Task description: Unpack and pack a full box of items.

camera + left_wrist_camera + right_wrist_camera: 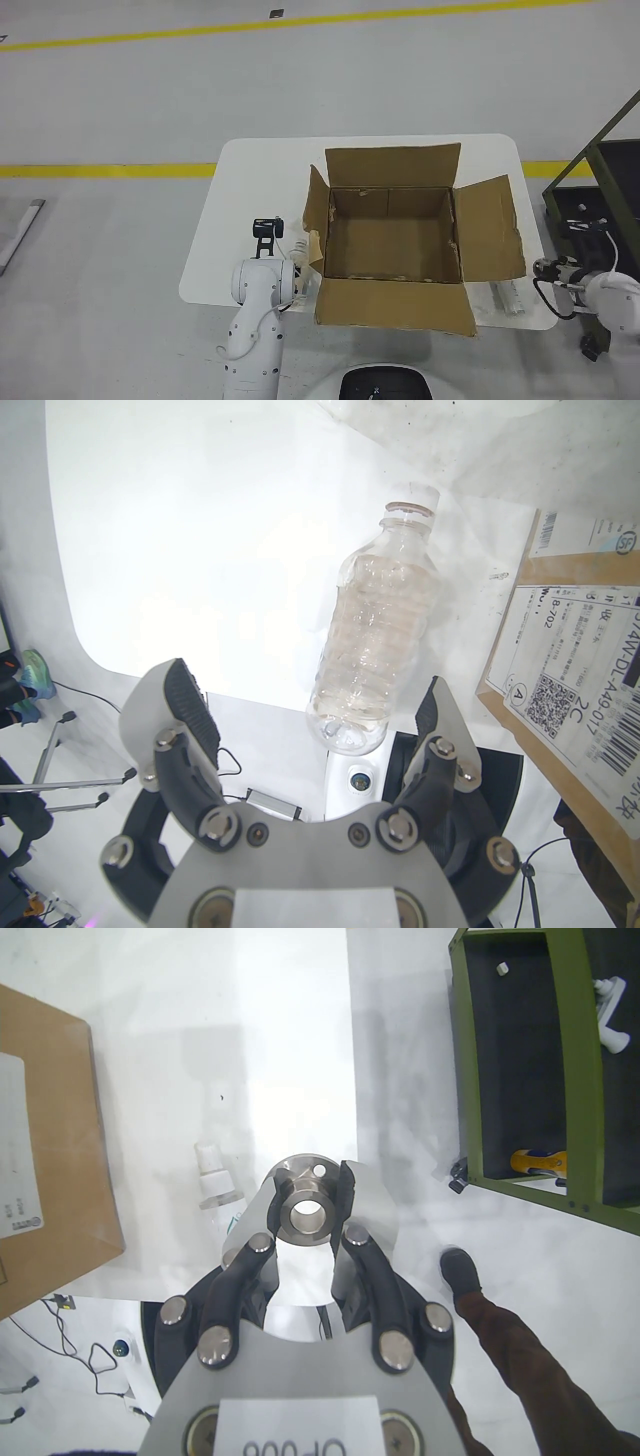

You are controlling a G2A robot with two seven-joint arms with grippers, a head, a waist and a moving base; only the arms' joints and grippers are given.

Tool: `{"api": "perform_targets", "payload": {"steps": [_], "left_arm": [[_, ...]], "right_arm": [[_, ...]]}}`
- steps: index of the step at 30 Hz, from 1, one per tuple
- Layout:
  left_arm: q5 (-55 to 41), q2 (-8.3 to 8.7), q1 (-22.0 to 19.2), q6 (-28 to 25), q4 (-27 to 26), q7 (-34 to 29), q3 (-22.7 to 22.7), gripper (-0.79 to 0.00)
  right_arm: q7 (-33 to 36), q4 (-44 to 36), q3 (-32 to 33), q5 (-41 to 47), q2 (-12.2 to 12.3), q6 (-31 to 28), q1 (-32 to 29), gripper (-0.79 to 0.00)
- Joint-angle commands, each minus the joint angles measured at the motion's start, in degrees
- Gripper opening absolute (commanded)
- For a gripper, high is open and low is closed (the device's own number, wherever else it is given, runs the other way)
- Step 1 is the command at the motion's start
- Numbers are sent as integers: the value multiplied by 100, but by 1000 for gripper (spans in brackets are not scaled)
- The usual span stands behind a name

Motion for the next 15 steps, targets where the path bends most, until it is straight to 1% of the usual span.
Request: {"api": "perform_targets", "payload": {"steps": [1, 5, 13, 15], "left_arm": [[0, 0, 0, 0, 0, 0, 0, 0], [0, 0, 0, 0, 0, 0, 0, 0], [0, 0, 0, 0, 0, 0, 0, 0], [0, 0, 0, 0, 0, 0, 0, 0]], "right_arm": [[-13, 109, -123, -60, 4, -44, 43, -785], [-27, 372, -356, -289, 22, -92, 165, -785], [-52, 747, -569, -446, 47, -88, 318, -785], [-66, 810, -606, -451, 53, -88, 355, -760]]}}
